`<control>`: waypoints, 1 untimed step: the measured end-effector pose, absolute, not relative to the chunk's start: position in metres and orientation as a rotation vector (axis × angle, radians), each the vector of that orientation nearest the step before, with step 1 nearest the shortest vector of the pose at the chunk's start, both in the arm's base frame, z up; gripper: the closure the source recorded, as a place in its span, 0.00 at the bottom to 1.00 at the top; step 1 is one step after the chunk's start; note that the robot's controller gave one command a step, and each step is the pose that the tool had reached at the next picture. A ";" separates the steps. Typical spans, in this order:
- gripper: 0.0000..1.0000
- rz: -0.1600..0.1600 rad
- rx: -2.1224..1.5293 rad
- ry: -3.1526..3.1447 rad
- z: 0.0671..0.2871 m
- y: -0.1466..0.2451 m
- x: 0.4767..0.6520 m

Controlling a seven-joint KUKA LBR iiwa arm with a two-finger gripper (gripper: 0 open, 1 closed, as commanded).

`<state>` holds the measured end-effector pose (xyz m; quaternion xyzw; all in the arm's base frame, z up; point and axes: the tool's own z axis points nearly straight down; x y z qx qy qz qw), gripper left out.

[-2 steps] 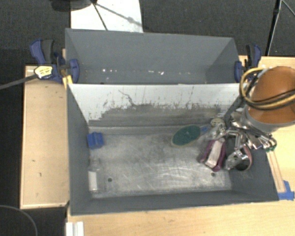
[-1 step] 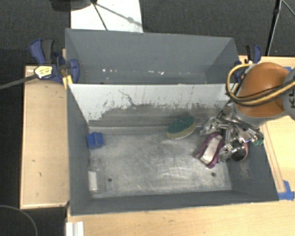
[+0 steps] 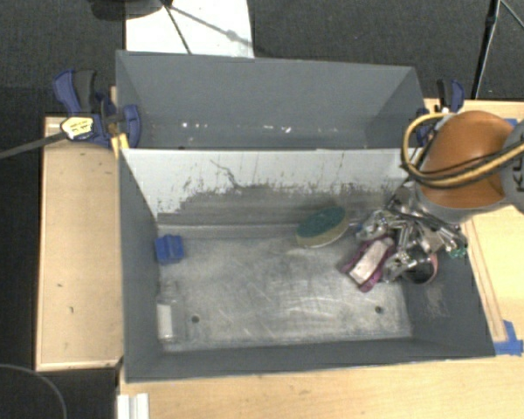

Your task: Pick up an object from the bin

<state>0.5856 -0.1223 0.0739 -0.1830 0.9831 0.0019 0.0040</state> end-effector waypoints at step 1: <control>1.00 -0.005 -0.576 3.078 0.244 -0.115 0.580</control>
Offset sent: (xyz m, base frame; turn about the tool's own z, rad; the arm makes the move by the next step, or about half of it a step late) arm -0.0080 0.0071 0.1650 -0.0082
